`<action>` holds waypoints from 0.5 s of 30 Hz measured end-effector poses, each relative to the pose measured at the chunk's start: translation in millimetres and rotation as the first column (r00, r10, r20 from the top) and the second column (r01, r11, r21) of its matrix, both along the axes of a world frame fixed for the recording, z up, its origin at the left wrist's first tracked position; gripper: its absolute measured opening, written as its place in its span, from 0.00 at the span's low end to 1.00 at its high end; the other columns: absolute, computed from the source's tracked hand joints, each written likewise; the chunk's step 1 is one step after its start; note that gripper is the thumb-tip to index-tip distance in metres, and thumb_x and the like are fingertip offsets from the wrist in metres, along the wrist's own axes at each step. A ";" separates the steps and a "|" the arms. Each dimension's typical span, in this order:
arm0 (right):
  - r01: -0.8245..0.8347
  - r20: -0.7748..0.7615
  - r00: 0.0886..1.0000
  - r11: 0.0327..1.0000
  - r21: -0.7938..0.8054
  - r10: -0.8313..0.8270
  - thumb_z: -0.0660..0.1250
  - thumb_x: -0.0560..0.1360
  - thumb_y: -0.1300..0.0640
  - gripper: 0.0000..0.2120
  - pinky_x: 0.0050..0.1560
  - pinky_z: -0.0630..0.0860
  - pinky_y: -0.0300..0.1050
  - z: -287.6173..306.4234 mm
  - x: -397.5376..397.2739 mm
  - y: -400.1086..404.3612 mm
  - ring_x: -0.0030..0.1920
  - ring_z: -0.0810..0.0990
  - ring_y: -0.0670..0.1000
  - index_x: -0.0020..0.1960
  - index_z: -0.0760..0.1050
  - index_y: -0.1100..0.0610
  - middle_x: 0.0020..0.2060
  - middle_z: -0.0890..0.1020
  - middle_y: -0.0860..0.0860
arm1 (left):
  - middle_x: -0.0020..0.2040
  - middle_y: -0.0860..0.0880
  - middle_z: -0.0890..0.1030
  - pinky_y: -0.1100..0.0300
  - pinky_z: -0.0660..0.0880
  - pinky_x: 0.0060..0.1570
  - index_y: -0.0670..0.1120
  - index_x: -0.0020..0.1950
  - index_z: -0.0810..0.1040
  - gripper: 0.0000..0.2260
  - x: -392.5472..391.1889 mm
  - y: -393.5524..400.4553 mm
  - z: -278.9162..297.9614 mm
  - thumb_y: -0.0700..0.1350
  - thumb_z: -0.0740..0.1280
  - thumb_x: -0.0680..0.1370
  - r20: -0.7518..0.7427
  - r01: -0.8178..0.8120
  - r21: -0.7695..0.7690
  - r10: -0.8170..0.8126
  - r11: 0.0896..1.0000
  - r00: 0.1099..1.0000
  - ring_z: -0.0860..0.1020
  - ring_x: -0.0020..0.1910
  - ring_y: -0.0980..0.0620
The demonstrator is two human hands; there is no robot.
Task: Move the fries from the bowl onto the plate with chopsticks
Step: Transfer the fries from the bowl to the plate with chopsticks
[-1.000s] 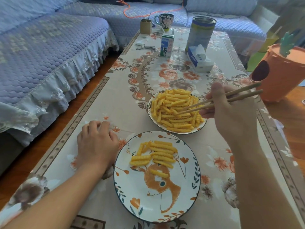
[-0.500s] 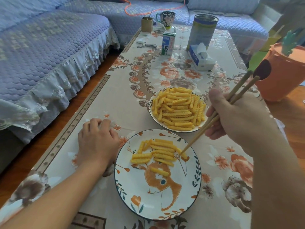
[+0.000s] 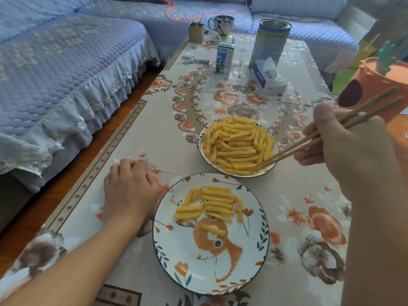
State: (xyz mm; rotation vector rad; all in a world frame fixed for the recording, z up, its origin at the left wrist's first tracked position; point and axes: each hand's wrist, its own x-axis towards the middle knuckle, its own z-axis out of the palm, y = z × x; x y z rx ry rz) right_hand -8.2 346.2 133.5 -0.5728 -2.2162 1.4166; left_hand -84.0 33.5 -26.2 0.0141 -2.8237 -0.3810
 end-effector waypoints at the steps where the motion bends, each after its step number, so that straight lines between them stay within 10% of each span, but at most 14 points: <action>1: 0.026 -0.028 0.999 1.000 0.012 -0.026 0.63 0.83 0.45 0.20 0.37 0.84 0.53 -2.6 -2.1 1.5 0.28 0.85 0.57 0.40 0.79 0.58 0.27 0.83 0.54 | 0.59 0.40 0.77 0.40 0.71 0.58 0.44 0.63 0.80 0.14 0.1 0.0 0.0 0.43 0.65 0.78 -0.001 -0.001 0.001 0.001 1.000 1.000 0.72 0.60 0.38; 15: -0.041 0.018 0.999 0.998 0.043 0.041 0.63 0.83 0.45 0.20 0.39 0.85 0.54 -13.3 -8.4 -4.8 0.29 0.86 0.56 0.41 0.81 0.57 0.28 0.84 0.54 | 0.60 0.40 0.76 0.41 0.71 0.58 0.45 0.63 0.79 0.14 -0.1 0.4 -0.1 0.44 0.64 0.78 0.006 -0.005 0.006 0.005 1.000 1.000 0.72 0.60 0.38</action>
